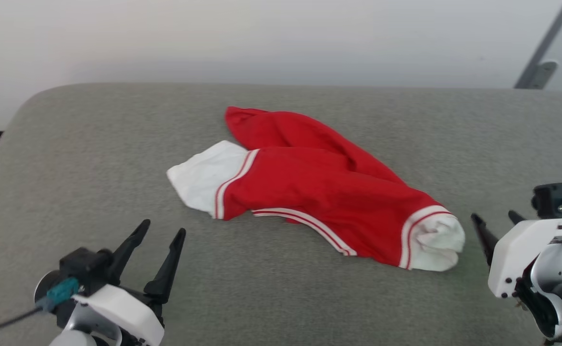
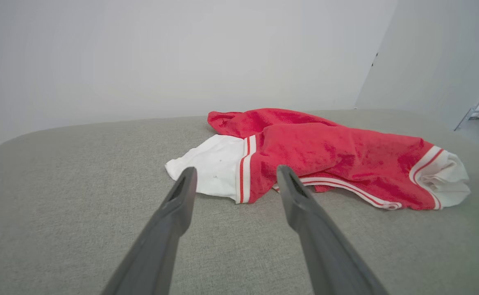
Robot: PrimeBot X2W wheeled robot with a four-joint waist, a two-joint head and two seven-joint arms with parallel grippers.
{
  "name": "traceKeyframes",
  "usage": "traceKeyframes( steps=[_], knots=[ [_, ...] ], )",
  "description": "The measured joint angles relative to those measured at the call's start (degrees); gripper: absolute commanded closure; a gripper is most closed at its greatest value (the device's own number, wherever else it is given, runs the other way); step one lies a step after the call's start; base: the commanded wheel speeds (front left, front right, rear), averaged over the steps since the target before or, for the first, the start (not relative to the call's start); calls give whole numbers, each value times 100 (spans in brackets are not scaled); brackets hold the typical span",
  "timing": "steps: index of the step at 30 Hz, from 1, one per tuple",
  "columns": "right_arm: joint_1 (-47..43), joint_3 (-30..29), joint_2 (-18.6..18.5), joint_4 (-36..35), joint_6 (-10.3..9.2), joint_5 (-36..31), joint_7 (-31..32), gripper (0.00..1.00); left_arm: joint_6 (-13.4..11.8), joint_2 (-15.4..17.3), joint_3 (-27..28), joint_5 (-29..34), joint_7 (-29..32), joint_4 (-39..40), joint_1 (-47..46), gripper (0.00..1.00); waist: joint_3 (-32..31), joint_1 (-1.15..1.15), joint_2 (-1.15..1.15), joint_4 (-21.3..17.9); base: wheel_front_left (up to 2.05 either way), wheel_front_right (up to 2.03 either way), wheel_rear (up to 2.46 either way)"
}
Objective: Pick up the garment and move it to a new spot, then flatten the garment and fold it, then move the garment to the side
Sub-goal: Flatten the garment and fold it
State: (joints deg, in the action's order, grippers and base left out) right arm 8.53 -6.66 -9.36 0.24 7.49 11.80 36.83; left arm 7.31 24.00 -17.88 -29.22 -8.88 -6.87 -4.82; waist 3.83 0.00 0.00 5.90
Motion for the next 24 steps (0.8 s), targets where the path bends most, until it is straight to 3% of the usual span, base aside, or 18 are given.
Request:
traceKeyframes(
  steps=[6, 16, 24],
  knots=[
    [16, -221, 341, -419, 0, -78, -668, 0, 0, 330, -464, -370, 715, -52, -340, 0, 55, 0, 0, -436, 0, 0, 0],
    [89, -202, 600, -702, 0, -304, -2163, 0, 1, 780, -1076, -376, 1380, -432, -1128, 0, 312, 0, 0, -1165, 0, 0, 0],
    [76, -31, 639, -720, 0, -114, -2657, 0, 3, 1114, -1484, -162, 1758, -998, -1842, 0, 568, 0, 0, -1619, 0, 0, 0]
  ],
)
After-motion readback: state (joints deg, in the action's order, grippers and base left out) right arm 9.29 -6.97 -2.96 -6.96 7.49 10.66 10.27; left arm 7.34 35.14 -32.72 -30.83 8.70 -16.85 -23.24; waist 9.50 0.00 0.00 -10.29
